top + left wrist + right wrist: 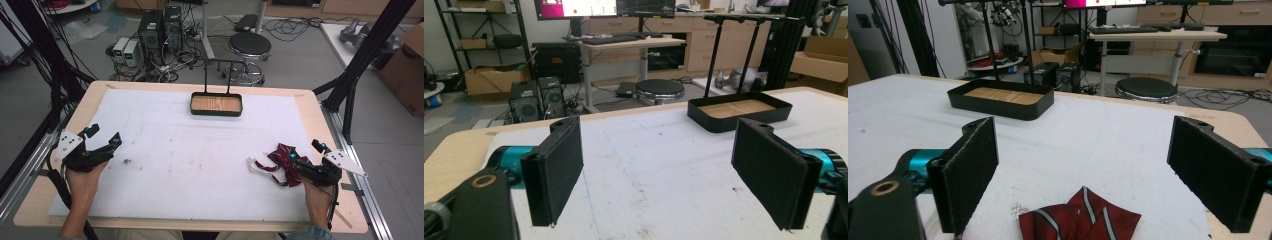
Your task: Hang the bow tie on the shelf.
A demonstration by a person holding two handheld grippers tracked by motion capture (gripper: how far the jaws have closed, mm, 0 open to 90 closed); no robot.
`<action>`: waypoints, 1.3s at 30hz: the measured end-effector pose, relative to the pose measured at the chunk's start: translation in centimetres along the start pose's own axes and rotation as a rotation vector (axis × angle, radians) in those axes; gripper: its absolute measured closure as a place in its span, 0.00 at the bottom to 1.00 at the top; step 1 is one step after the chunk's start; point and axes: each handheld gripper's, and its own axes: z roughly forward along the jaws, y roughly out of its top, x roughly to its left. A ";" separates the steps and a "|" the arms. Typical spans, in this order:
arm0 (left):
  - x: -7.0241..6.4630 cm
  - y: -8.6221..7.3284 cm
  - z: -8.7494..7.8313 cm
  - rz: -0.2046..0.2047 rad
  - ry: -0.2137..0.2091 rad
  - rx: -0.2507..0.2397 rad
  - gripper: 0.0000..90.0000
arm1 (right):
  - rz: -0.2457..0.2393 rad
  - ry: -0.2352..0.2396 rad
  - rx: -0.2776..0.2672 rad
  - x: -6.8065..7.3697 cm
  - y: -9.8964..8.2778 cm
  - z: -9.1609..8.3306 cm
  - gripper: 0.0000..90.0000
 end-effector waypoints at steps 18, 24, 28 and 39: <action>-0.1 0.0 -0.1 -0.022 -0.001 0.007 0.20 | -0.042 0.008 0.025 0.0 -0.2 0.2 0.13; -0.2 -0.1 0.1 -0.023 0.001 0.009 0.20 | -0.054 0.037 0.068 -0.2 -0.6 0.4 0.15; -0.3 -0.2 0.4 -0.016 -0.009 0.017 0.20 | -0.063 0.053 0.105 -0.3 -1.0 0.7 0.16; -0.3 -0.1 0.3 -0.019 -0.004 0.008 0.20 | -0.093 0.133 0.266 -0.8 -2.0 1.7 0.31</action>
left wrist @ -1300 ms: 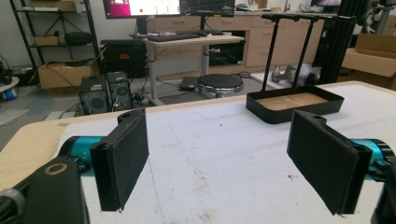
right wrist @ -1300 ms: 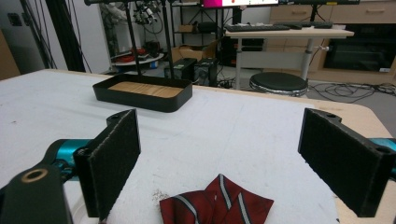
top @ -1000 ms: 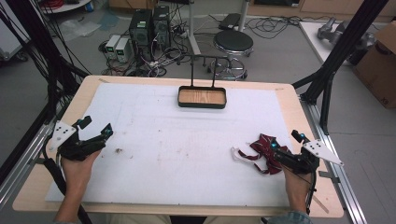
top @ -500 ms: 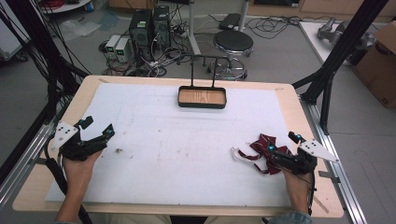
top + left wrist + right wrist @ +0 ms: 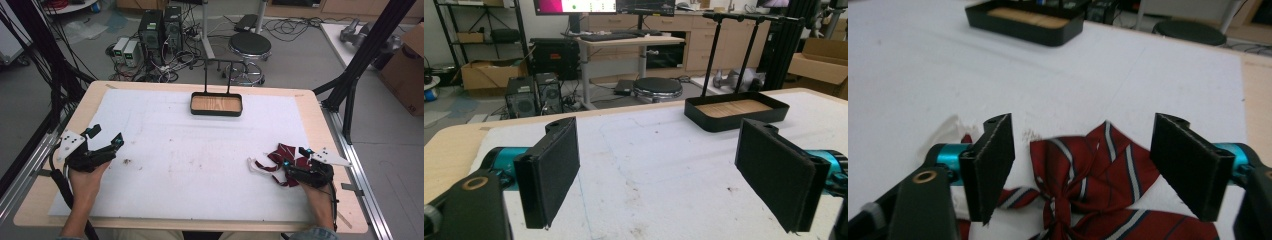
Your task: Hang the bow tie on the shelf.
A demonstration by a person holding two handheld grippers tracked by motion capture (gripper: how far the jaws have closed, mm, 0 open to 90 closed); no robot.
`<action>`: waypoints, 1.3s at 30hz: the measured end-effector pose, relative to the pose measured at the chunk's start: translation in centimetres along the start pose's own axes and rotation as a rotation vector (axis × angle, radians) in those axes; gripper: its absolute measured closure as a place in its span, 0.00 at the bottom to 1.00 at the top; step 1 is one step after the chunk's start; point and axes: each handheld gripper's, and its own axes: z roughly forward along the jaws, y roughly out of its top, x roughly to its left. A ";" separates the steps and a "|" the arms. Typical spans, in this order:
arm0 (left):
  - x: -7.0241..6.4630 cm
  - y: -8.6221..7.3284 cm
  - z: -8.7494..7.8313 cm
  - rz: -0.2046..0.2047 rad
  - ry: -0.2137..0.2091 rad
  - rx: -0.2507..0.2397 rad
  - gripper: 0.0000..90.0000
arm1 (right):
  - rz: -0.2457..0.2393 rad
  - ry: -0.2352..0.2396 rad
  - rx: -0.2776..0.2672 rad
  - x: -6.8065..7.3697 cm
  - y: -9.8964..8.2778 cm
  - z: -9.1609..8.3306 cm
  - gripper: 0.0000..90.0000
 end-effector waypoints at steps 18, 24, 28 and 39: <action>0.0 -0.2 0.1 0.002 0.003 0.010 0.20 | -0.057 0.055 0.250 0.2 -0.9 1.6 0.69; -0.1 -0.3 0.1 0.000 0.006 0.012 0.21 | -0.072 0.044 0.267 0.3 -1.0 1.7 0.81; -0.2 -0.4 0.1 0.006 0.008 0.012 0.21 | -0.091 0.002 0.251 0.6 -0.8 1.6 0.82; -0.3 -0.5 0.1 0.008 0.006 0.000 0.21 | -0.162 -0.059 0.145 2.3 2.9 1.9 0.83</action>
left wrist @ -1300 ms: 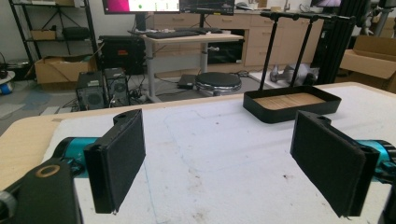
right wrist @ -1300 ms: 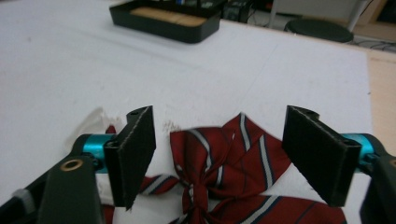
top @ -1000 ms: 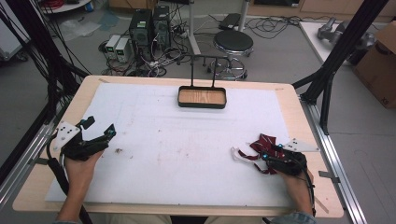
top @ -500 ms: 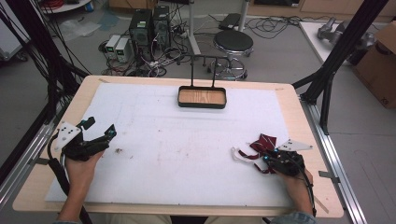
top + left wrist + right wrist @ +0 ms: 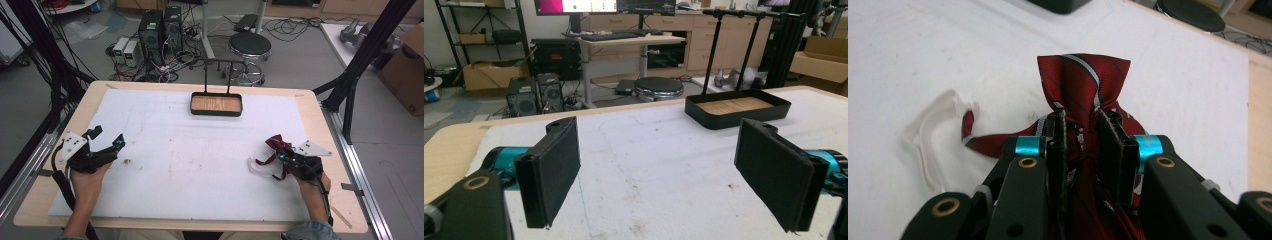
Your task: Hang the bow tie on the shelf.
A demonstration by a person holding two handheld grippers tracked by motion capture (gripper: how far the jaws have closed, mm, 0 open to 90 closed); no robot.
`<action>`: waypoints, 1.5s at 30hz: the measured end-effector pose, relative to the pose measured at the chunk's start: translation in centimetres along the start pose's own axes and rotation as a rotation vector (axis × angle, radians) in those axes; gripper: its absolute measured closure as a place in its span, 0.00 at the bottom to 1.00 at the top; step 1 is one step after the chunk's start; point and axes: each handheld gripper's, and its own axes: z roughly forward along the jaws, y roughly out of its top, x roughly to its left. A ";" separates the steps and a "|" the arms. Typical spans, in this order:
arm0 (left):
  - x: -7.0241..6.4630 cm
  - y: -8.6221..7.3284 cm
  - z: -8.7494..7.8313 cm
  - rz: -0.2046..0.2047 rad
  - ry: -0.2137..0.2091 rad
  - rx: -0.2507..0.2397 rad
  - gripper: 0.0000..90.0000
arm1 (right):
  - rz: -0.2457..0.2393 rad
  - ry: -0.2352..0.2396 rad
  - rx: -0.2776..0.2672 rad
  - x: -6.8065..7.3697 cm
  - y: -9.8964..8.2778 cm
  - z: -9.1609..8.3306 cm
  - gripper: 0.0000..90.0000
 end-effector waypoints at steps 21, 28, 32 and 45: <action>0.1 -0.4 0.4 -0.003 -0.017 0.012 0.21 | -0.112 -0.073 -0.067 -1.2 10.4 5.1 0.83; 0.2 -0.6 0.5 -0.010 -0.022 0.012 0.21 | -0.150 -0.089 -0.116 -0.9 14.5 6.6 0.83; 0.2 -0.8 0.6 -0.012 -0.026 0.013 0.21 | -0.171 -0.094 -0.167 -0.5 16.4 7.0 0.83; 0.2 -0.8 0.5 -0.032 -0.038 -0.005 0.21 | -0.177 -0.125 -0.270 -0.6 20.3 8.4 0.83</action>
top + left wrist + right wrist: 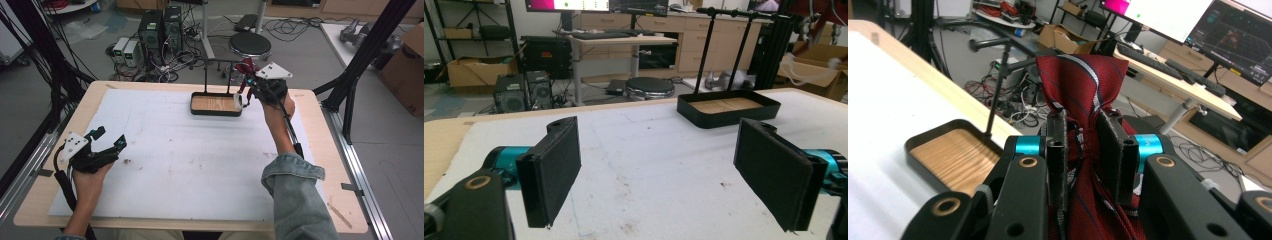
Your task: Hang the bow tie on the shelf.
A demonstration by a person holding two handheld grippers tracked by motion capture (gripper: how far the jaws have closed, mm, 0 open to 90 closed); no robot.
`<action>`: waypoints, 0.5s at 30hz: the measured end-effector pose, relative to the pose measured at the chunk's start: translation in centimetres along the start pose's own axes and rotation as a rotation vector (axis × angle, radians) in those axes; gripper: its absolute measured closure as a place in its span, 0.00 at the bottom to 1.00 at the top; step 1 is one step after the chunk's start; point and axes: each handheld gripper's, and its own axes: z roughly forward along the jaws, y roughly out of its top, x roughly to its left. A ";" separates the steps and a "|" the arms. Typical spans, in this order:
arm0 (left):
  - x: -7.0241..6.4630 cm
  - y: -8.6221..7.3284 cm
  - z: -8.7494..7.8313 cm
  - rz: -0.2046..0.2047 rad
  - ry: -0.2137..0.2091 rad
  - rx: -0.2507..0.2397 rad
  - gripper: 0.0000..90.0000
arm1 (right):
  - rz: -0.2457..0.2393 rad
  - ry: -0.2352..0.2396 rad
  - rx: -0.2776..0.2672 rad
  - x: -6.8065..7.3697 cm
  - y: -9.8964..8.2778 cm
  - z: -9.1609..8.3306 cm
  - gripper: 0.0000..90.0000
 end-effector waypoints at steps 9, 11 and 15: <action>0.0 -0.2 0.1 -0.002 -0.017 0.003 0.21 | 0.041 -0.024 -0.001 -1.1 -0.1 3.4 0.83; 0.1 -0.3 0.1 0.003 -0.019 0.014 0.21 | 0.048 -0.027 0.000 -1.1 -0.1 3.6 0.83; 0.0 -0.5 0.2 0.002 -0.026 0.020 0.21 | 0.059 -0.033 -0.006 -1.2 -0.2 4.4 0.83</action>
